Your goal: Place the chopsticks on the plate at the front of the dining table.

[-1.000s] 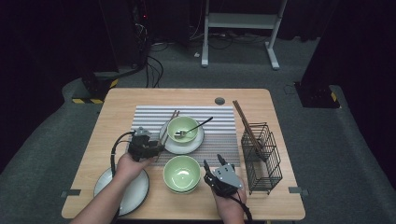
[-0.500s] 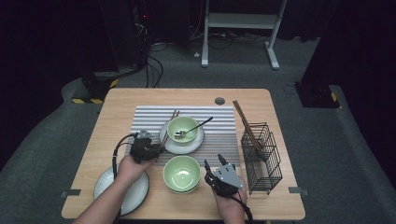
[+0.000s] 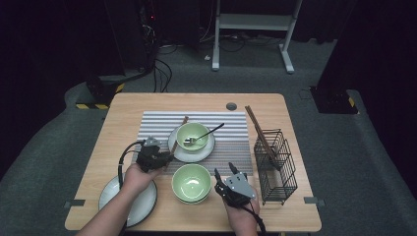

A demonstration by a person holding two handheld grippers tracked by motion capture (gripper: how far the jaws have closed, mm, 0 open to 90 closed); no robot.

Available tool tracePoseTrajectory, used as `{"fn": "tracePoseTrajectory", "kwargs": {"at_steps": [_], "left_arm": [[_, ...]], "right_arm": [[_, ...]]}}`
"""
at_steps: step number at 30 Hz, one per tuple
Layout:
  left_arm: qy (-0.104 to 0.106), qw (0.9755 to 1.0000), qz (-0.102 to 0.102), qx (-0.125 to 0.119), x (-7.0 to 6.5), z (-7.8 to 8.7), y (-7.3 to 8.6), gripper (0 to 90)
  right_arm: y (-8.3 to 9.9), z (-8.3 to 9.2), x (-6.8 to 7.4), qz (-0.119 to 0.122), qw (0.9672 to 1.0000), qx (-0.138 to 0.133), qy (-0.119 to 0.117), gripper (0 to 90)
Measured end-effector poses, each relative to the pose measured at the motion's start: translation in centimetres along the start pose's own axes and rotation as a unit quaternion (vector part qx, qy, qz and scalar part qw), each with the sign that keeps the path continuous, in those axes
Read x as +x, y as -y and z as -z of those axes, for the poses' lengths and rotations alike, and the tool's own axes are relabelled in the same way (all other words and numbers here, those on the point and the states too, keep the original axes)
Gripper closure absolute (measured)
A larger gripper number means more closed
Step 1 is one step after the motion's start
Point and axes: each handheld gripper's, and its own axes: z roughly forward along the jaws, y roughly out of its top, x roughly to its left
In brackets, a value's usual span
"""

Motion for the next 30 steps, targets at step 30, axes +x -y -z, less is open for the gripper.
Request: {"fn": "tracePoseTrajectory", "kwargs": {"at_steps": [30], "left_arm": [[-0.039, 0.999, -0.002, 0.024, 0.6, 0.2, 0.8, 73.0]], "right_arm": [[0.0, 0.1, 0.0, 0.001, 1.0, 0.0, 0.001, 47.0]]}}
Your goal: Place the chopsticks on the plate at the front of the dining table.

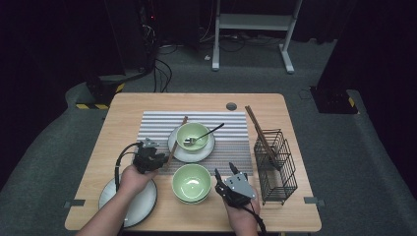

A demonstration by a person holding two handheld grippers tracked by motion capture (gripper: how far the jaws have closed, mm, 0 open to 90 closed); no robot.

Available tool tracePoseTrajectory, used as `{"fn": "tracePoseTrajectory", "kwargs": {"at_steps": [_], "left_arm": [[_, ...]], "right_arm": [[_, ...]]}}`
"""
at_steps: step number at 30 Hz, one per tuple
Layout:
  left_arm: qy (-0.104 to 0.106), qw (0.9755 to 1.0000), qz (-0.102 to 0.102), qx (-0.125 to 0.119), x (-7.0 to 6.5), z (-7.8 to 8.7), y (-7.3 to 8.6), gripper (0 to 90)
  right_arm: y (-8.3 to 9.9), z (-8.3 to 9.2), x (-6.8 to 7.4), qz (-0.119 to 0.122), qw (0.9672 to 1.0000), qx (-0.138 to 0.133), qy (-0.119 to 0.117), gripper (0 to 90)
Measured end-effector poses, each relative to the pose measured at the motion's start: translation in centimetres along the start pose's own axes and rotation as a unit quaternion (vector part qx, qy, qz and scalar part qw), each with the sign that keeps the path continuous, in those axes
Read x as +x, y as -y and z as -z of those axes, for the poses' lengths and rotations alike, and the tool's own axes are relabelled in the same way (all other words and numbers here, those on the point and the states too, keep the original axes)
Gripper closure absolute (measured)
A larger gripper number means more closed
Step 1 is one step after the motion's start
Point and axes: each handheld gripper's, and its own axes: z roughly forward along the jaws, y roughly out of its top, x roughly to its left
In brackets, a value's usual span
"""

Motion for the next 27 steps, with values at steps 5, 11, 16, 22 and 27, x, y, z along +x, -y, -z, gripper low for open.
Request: {"fn": "tracePoseTrajectory", "kwargs": {"at_steps": [5, 11, 16, 22, 27], "left_arm": [[0.005, 1.0, -0.007, 0.002, -0.5, 0.0, -0.2, 73.2], [0.013, 0.9998, -0.011, 0.002, -1.0, 0.0, -0.3, 73.1], [0.015, 0.9998, -0.015, 0.005, -1.2, -0.1, -0.3, 73.2], [0.018, 0.9997, -0.016, 0.006, -1.5, -0.2, -0.4, 73.1], [0.018, 0.9997, -0.016, 0.005, -1.5, -0.2, -0.4, 73.0]], "right_arm": [[0.0, 0.0, 0.0, 0.0, 1.0, 0.0, 0.0, 47.0], [0.0, 0.0, 0.0, 0.001, 1.0, 0.0, 0.0, 47.0], [0.0, 0.0, 0.0, 0.002, 1.0, -0.001, 0.0, 47.0], [0.0, 0.0, 0.0, 0.002, 1.0, 0.0, 0.0, 47.0], [0.0, 0.0, 0.0, 0.001, 1.0, 0.0, 0.0, 47.0]]}}
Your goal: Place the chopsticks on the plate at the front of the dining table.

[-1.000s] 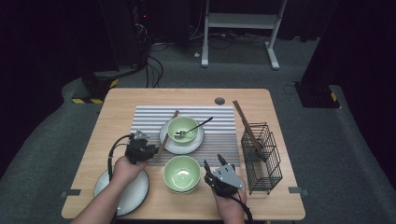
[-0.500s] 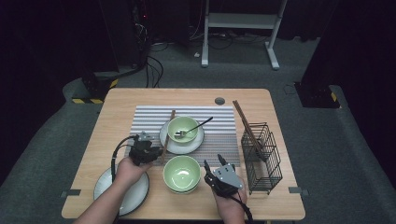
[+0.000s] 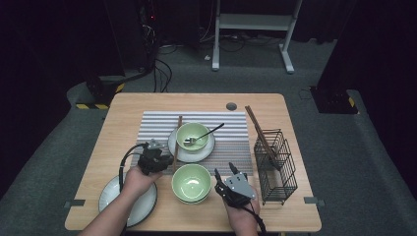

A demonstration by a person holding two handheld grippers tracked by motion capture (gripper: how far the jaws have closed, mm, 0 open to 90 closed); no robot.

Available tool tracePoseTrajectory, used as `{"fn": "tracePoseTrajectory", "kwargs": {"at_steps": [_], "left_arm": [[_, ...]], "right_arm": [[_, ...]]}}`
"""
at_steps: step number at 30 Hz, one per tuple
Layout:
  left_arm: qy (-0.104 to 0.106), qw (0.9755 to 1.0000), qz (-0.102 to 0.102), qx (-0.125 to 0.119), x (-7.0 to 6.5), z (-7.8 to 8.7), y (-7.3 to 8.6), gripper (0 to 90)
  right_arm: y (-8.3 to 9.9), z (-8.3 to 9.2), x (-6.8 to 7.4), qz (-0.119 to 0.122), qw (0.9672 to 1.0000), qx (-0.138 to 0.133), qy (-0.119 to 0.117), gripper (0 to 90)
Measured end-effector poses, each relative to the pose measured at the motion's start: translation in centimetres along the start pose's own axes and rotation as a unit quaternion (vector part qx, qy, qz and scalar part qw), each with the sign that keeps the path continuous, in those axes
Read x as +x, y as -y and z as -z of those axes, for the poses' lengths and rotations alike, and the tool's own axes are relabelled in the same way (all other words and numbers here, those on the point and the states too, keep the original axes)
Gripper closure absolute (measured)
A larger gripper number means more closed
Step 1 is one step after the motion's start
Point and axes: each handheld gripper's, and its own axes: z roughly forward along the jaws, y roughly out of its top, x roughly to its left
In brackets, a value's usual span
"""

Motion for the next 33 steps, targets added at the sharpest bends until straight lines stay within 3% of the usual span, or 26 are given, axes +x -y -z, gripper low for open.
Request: {"fn": "tracePoseTrajectory", "kwargs": {"at_steps": [11, 19, 33], "left_arm": [[0.012, 0.9999, 0.011, -0.002, -0.1, 0.0, 0.0, 72.8], [0.008, 0.9999, 0.014, -0.004, 0.1, 0.1, 0.1, 70.8], [0.002, 0.999, 0.013, -0.043, 1.2, 2.2, 0.8, 65.7]], "right_arm": [[-0.1, -0.2, 0.1, 0.003, 1.0, -0.001, -0.004, 47.0], [-0.1, -0.2, 0.1, 0.003, 1.0, -0.001, -0.004, 46.9], [0.0, -0.2, -0.1, 0.002, 1.0, 0.002, -0.002, 46.8]]}}
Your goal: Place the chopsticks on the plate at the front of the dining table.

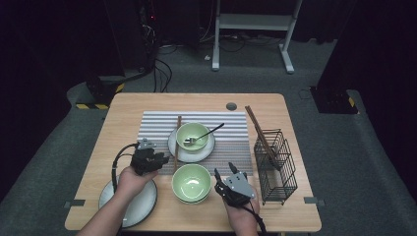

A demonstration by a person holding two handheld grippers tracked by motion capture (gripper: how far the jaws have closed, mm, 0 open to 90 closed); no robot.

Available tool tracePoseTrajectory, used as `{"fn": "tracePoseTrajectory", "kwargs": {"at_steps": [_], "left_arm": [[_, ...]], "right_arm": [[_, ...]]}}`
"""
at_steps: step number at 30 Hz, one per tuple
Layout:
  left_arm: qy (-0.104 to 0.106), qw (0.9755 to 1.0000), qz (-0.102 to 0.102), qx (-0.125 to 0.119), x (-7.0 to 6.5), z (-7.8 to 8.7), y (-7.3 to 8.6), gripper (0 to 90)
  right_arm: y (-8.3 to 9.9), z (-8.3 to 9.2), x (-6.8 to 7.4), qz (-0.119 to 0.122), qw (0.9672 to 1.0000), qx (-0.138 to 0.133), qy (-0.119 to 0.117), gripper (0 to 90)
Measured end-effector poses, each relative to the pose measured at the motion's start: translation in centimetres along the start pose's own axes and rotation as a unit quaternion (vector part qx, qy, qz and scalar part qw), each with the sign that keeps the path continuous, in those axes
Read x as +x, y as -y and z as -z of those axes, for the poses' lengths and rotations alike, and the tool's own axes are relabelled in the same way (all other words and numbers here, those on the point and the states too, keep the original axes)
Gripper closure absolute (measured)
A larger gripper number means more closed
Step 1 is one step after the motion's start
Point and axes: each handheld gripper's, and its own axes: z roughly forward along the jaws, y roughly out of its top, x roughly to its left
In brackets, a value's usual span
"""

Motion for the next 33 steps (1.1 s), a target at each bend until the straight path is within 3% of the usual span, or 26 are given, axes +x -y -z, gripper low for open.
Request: {"fn": "tracePoseTrajectory", "kwargs": {"at_steps": [10, 15, 19, 23, 26, 30, 33], "left_arm": [[-0.011, 0.9992, -0.021, -0.032, 1.3, 3.4, 1.8, 61.1], [-0.024, 0.9982, -0.023, -0.05, 2.6, 6.4, 3.9, 55.1], [-0.038, 0.9973, -0.029, -0.055, 3.0, 7.5, 5.0, 49.3], [-0.052, 0.9968, -0.017, -0.058, 4.1, 8.1, 6.4, 46.7], [-0.051, 0.9964, 0.009, -0.068, 5.2, 8.5, 7.2, 45.8], [-0.049, 0.9968, 0.008, -0.063, 5.6, 8.8, 7.4, 43.1], [-0.042, 0.9976, 0.002, -0.056, 5.7, 9.2, 7.5, 41.7]], "right_arm": [[0.2, -0.1, -0.2, -0.002, 1.0, 0.009, 0.001, 46.4], [0.5, -0.4, -0.5, -0.004, 0.9998, 0.021, 0.003, 46.0], [0.8, -0.6, -0.6, -0.005, 0.9995, 0.03, 0.005, 45.5], [1.2, -1.0, -0.7, -0.013, 0.9986, 0.05, 0.008, 44.7], [1.9, -1.6, -0.8, -0.021, 0.997, 0.074, 0.01, 44.0], [2.3, -2.0, -0.8, -0.03, 0.9954, 0.09, 0.015, 42.7], [3.2, -2.9, -0.8, -0.043, 0.9902, 0.132, 0.017, 40.9]]}}
